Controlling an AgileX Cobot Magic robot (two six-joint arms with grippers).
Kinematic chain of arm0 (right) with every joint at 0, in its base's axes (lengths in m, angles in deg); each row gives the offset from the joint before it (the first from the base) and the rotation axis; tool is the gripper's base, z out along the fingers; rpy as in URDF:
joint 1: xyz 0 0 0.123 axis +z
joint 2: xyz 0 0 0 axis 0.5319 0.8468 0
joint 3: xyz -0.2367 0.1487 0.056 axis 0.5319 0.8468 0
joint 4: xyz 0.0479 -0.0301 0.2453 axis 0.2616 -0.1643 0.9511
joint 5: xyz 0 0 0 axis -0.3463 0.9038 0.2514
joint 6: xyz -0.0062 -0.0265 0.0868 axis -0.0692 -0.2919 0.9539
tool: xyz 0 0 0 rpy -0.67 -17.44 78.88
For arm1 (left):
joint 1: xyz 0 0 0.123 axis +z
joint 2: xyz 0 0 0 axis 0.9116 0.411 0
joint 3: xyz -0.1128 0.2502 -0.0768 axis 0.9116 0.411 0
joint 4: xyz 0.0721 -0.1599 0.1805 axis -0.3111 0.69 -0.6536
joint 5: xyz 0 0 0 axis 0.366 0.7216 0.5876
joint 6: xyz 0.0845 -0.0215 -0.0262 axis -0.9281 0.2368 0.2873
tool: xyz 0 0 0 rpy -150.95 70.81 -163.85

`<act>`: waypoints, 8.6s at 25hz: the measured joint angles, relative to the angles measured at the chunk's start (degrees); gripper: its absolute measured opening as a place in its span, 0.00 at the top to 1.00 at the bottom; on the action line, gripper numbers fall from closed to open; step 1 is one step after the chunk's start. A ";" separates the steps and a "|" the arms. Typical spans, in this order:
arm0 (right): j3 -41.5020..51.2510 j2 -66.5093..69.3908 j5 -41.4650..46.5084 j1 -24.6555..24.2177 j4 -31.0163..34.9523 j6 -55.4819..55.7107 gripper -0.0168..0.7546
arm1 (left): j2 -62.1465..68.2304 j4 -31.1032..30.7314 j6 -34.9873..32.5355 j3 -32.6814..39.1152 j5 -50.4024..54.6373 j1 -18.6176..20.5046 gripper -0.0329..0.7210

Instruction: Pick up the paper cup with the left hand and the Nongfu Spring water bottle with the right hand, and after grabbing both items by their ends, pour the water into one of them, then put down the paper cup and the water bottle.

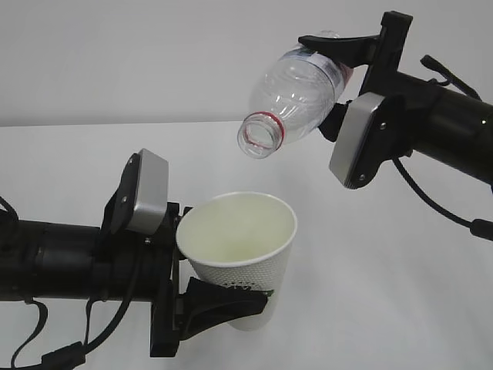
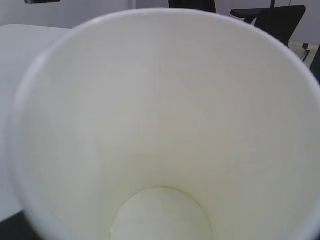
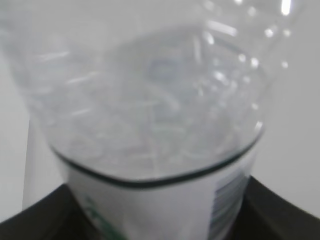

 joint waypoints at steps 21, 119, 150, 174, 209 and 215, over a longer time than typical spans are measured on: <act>0.00 0.00 -0.24 0.00 0.00 -0.78 0.37 | 0.00 -0.17 0.00 0.00 0.00 0.00 0.25; 0.00 0.00 -1.95 0.00 1.18 -2.21 0.37 | 0.00 -0.64 0.00 0.00 -1.14 0.00 0.26; 0.00 0.00 -2.28 0.00 1.30 -2.77 0.37 | 0.00 -0.72 0.00 0.00 -1.14 0.00 0.26; 0.00 0.00 -2.39 0.00 1.30 -2.89 0.37 | 0.00 -0.72 0.00 0.00 -1.14 0.00 0.26; 0.00 0.00 -2.39 0.00 1.40 -3.21 0.37 | 0.00 -0.72 0.00 0.00 -1.14 0.00 0.26; 0.00 0.00 -2.39 0.00 1.40 -3.21 0.37 | 0.00 -0.72 0.00 0.00 -1.14 0.00 0.26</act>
